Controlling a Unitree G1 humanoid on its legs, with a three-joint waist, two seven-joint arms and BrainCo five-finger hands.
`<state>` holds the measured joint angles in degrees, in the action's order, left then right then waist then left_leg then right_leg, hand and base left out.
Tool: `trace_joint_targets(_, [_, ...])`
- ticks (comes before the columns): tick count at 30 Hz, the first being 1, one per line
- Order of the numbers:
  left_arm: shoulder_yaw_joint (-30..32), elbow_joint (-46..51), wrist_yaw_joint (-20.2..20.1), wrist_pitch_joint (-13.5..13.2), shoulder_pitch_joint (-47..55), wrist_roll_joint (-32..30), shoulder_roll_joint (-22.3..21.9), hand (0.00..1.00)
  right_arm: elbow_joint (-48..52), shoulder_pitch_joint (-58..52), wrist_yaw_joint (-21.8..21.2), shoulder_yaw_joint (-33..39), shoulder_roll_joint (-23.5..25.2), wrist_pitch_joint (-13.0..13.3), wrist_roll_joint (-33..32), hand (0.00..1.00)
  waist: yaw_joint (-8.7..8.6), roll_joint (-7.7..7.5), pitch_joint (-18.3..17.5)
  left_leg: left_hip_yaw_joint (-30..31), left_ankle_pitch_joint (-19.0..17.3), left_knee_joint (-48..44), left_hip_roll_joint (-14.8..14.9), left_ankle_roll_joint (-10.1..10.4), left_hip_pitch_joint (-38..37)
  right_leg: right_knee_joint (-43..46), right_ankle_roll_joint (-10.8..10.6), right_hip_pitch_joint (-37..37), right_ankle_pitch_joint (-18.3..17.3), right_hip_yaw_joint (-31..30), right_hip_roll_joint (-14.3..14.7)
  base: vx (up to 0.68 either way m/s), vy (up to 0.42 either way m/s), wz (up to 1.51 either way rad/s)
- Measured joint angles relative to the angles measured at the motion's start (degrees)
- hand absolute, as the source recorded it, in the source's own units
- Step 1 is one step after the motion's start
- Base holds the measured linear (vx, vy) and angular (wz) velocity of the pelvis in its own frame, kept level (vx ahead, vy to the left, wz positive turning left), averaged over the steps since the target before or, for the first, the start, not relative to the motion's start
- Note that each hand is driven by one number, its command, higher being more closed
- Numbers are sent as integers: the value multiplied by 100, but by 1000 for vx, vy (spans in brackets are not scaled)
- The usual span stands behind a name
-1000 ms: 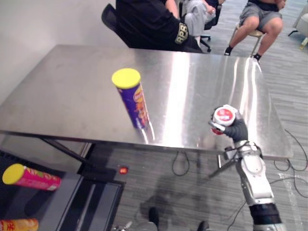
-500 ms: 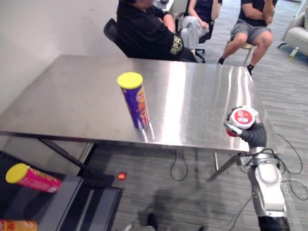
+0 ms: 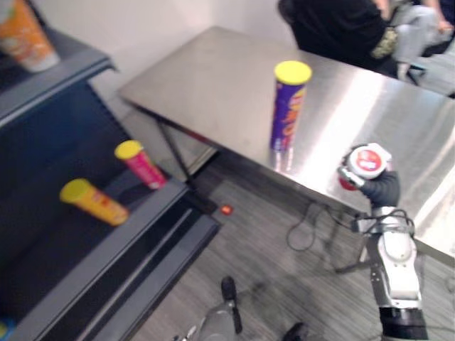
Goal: Put the gum and the chips on the shelf.
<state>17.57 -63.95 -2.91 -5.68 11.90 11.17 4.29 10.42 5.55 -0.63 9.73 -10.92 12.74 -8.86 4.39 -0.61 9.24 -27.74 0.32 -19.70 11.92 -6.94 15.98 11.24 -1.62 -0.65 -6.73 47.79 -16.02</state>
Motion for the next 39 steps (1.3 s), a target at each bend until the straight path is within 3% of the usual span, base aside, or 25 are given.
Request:
trace_joint_targets(1, [101, 10, -4, 15, 161, 1, -66, 0, 61, -34, 42, 75, -47, 13, 6, 100, -48, 199, -51, -195, -205, -156, 81, 174, -111, 180, -54, 50, -44, 174, -57, -42, 38, 96])
trace_joint_targets(2, [117, 17, -4, 12, 181, 0, -88, 0, 59, -49, 69, 199, -57, 18, 10, 100, -125, 261, -45, -130, -88, 76, -97, 263, -115, 210, -118, 68, -102, 264, -93, -92, 79, 101])
trace_joint_targets(4, [244, 49, -24, 3, 175, -3, -90, 0, 67, -158, 38, 247, -38, 18, 17, 100, -133, 245, -61, 264, 240, 954, -460, 482, -263, 20, -127, 73, -73, 393, -127, -138, 112, 79])
trace_joint_targets(5, [348, 18, -66, 9, 134, -7, -78, 0, 70, -241, 2, 297, 42, 5, 39, 100, -150, 140, -28, 271, 48, 1108, -493, 354, -398, -10, -94, 111, -5, 594, -183, -90, 106, 66])
trace_joint_targets(6, [481, -7, -93, 76, 143, -11, -60, 0, 68, -330, -10, 353, 222, -8, 89, 100, -130, 177, -55, -10, -460, 675, -252, 314, -492, 87, -88, 137, 17, 707, -243, -39, 89, 48])
trace_joint_targets(7, [543, -9, -118, 92, 165, -13, -66, 0, 69, -360, -6, 351, 266, -10, 114, 100, -129, 126, -26, -147, -594, 559, -110, 421, -532, 168, -134, 148, 45, 756, -276, -40, 112, 63])
trace_joint_targets(8, [609, 3, -152, 90, 176, -27, -69, 0, 80, -419, -5, 405, 287, -14, 118, 100, -249, 186, -70, -251, -603, 582, -74, 693, -516, 411, -159, 137, 56, 898, -410, -38, 121, 53])
trace_joint_targets(11, [659, 25, -165, 81, 152, -94, 17, 0, 117, -507, -2, 502, 299, -8, 121, 100, -275, -2, -111, -165, -628, 819, -379, 675, -315, 489, -267, 47, 180, 1104, -628, -80, 196, 54])
trace_joint_targets(12, [660, 16, -155, 89, 104, -114, 38, 0, 116, -534, 11, 577, 295, -9, 121, 100, -270, -26, -102, -476, -666, 827, -331, 651, -322, 414, -264, 56, 289, 1193, -656, -34, 197, 54])
trace_joint_targets(14, [653, 18, -135, 87, 84, -114, 37, 0, 115, -520, 29, 587, 288, -10, 133, 100, -252, -21, -58, -634, -684, 675, -316, 588, -276, 419, -291, 67, 384, 1264, -746, 3, 187, 29])
trace_joint_targets(18, [653, 75, -63, 78, -6, -81, 102, 0, 104, -497, 34, 504, 290, -18, 234, 100, -193, -48, 87, -380, -813, 330, -429, 478, -8, 723, -297, 24, 378, 1267, -1007, -9, 173, 31])
trace_joint_targets(25, [653, 136, 1, 79, -89, -9, 79, 0, 58, -389, 29, 203, 289, -40, 339, 100, 20, -100, 229, -285, -724, 560, -608, 470, -29, 534, -314, -1, 392, 1126, -976, -6, 73, 8])
trace_joint_targets(34, [656, 260, -79, 75, -88, -9, 57, 0, -18, -330, -54, 67, 289, -64, 355, 100, 33, -221, 287, -56, -322, 1013, -714, 338, -134, 377, -364, 113, 425, 1212, -788, 57, -33, 13])
trace_joint_targets(37, [656, 301, -80, 72, -83, -3, 57, 0, -157, -264, -88, -51, 284, -65, 377, 100, 53, -246, 301, 62, -341, 887, -666, 329, -131, 391, -364, 263, 428, 1218, -734, 84, -36, 27])
trace_joint_targets(39, [652, 353, -77, 63, -78, 190, 64, 0, -277, -50, -110, -369, 279, -70, 381, 100, 94, -291, 362, 160, -549, 509, -516, 355, -37, 400, -370, 392, 433, 1232, -649, 52, -22, 15])
